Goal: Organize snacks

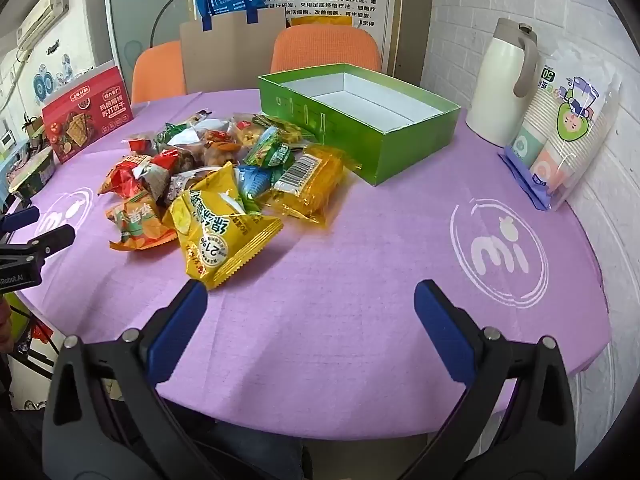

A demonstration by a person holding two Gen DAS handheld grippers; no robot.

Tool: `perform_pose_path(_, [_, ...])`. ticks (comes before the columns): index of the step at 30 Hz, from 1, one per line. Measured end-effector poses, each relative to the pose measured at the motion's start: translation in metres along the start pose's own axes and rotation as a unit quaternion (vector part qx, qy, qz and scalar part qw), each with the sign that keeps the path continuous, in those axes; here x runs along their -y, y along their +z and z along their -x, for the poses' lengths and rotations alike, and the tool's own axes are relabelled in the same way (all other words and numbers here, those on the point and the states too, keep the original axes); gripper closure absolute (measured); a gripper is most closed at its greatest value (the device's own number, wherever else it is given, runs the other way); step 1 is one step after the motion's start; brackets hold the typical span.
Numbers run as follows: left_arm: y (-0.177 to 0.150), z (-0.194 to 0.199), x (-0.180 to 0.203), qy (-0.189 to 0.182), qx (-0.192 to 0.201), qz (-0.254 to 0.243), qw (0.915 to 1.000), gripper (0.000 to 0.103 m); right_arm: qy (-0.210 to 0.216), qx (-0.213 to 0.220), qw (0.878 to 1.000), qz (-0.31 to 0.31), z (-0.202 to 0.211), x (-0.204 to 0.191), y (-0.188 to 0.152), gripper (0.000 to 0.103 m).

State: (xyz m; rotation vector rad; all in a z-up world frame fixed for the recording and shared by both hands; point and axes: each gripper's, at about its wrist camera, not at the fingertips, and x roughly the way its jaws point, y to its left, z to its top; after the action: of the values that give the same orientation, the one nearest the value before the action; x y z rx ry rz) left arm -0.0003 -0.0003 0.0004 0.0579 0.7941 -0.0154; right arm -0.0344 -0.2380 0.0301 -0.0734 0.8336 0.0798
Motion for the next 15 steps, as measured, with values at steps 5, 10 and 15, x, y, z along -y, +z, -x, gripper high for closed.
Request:
perform_pose_path(5, [-0.0014, 0.0032, 0.0047, 0.0, 0.005, 0.001, 1.0, 0.0, 0.001, -0.007, 1.0, 0.003, -0.0037, -0.002, 0.001, 0.0])
perform_pose_path(10, [-0.0038, 0.0061, 0.007, -0.004, 0.002, 0.0, 1.0, 0.0, 0.003, 0.003, 1.0, 0.001, 0.0, -0.0028, -0.0012, 0.0])
perform_pose_path(15, [0.0036, 0.0055, 0.005, -0.009, -0.003, -0.003, 0.9999, 0.0, 0.004, 0.001, 1.0, 0.0, 0.0031, -0.0052, 0.0, 0.0])
